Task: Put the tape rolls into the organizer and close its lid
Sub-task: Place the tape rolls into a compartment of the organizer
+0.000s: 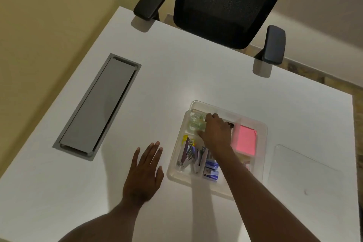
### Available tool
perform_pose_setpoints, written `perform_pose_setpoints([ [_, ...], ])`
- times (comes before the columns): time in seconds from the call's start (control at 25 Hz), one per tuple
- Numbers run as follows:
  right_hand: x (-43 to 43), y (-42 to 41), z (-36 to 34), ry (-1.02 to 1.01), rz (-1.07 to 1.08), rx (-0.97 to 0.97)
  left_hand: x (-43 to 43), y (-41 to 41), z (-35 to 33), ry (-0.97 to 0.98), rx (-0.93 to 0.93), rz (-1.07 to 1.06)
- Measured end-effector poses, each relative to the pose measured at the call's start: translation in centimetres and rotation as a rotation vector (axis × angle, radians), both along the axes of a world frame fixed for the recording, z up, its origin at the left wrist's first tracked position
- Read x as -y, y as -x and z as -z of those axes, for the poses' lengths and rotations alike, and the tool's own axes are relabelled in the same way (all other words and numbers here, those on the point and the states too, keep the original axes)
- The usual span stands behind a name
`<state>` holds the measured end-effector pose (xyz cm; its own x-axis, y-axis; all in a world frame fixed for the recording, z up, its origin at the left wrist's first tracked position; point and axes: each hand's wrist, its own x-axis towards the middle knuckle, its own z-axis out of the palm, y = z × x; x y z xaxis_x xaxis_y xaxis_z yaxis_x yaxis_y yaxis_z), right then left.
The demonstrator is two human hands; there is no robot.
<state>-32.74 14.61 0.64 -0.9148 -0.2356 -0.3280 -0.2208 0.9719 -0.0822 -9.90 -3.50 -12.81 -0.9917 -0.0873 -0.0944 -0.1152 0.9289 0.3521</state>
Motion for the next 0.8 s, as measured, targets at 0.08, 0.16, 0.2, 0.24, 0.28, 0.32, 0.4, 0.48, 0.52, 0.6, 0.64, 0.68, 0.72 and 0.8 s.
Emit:
perform_pose_setpoints([
  [0.08, -0.1, 0.2, 0.0, -0.017, -0.027, 0.001, 0.0, 0.0, 0.2, 0.003, 0.003, 0.001],
  [0.16, -0.4, 0.4, 0.0, -0.037, -0.044, -0.022, -0.1, 0.0, 0.3, 0.002, 0.009, 0.001],
  [0.2, -0.5, 0.5, 0.0, -0.046, -0.048, -0.044, -0.1, 0.0, 0.4, 0.004, 0.015, 0.0],
  [0.24, -0.6, 0.7, 0.0, -0.049, -0.052, -0.07, -0.1, 0.0, 0.5, 0.005, 0.021, -0.004],
  [0.28, -0.6, 0.9, 0.0, -0.038, -0.056, -0.097, -0.1, 0.1, 0.5, 0.005, 0.026, -0.006],
  [0.32, -0.5, 1.1, -0.1, -0.007, -0.063, -0.129, -0.1, 0.1, 0.5, 0.003, 0.028, -0.006],
  [0.4, -0.4, 1.7, -0.1, 0.079, -0.1, -0.181, -0.1, 0.0, 0.6, 0.0, 0.03, -0.001],
  [0.48, -0.2, 2.4, 0.0, 0.1, -0.204, -0.161, 0.0, -0.1, 0.6, -0.003, 0.03, 0.001],
  [0.52, 0.0, 2.7, 0.1, 0.081, -0.267, -0.124, 0.0, 0.0, 0.5, -0.006, 0.031, 0.0],
  [0.6, 0.1, 3.3, 0.3, 0.023, -0.377, -0.048, -0.1, 0.0, 0.3, -0.008, 0.039, -0.003],
  [0.64, 0.2, 3.5, 0.4, -0.005, -0.425, -0.025, -0.1, 0.1, 0.2, -0.006, 0.044, -0.006],
  [0.68, 0.1, 3.8, 0.4, -0.031, -0.472, -0.01, -0.2, 0.1, 0.1, -0.005, 0.05, -0.011],
  [0.72, 0.1, 4.1, 0.4, -0.054, -0.518, 0.002, -0.2, 0.2, 0.0, -0.006, 0.054, -0.014],
  [0.8, -0.2, 4.5, 0.4, -0.102, -0.595, 0.021, -0.2, 0.2, -0.2, -0.009, 0.057, -0.018],
])
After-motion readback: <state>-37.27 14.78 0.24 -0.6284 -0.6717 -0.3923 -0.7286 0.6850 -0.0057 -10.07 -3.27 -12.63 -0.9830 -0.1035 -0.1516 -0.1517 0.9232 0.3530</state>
